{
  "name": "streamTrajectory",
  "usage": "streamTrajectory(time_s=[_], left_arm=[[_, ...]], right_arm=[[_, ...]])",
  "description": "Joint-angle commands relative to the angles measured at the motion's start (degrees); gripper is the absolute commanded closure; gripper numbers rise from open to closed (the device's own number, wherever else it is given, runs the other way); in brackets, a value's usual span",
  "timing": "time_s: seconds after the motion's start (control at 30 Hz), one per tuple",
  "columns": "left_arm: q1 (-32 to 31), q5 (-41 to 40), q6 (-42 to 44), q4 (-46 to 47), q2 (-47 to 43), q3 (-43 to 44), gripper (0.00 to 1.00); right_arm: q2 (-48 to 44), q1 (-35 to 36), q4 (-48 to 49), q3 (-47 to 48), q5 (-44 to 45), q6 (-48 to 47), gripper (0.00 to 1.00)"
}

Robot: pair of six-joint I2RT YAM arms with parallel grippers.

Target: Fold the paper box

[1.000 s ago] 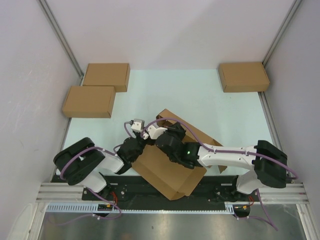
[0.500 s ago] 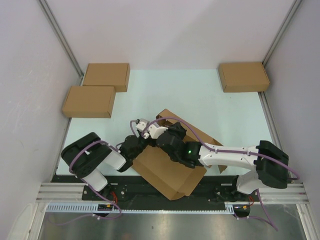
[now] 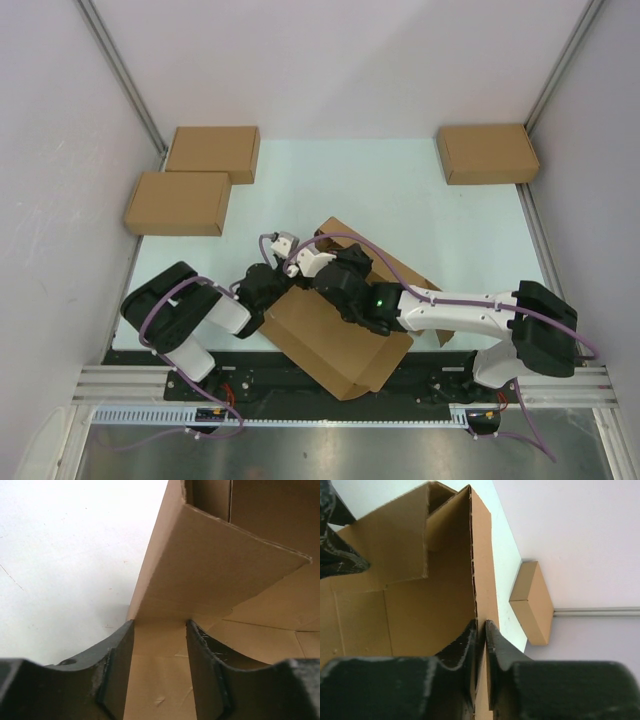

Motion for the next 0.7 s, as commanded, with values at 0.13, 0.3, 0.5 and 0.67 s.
streamTrajectory(time_s=[0.13,0.3,0.5,0.67], left_arm=[[0.8,1.4,0.4,26.1,-0.2,2.5,0.51],[0.7,0.5,0.4,26.1,-0.5,2.2,0.5],[0.9,0.3,0.0,26.1,-0.4,2.2,0.49],[0.9,-0.5,0.4,26.1,-0.1,2.6,0.48]], right_arm=[[0.3,0.7,-4.8,1.6,-7.7,5.2,0.77],[-0.6,0.3,-4.3,2.5,-6.7,4.8,0.69],[-1.5,-0.6,-4.5,3.7,-7.3,4.5,0.73],[-2.1,-0.9,-4.8,4.0,-7.4,4.9,0.73]])
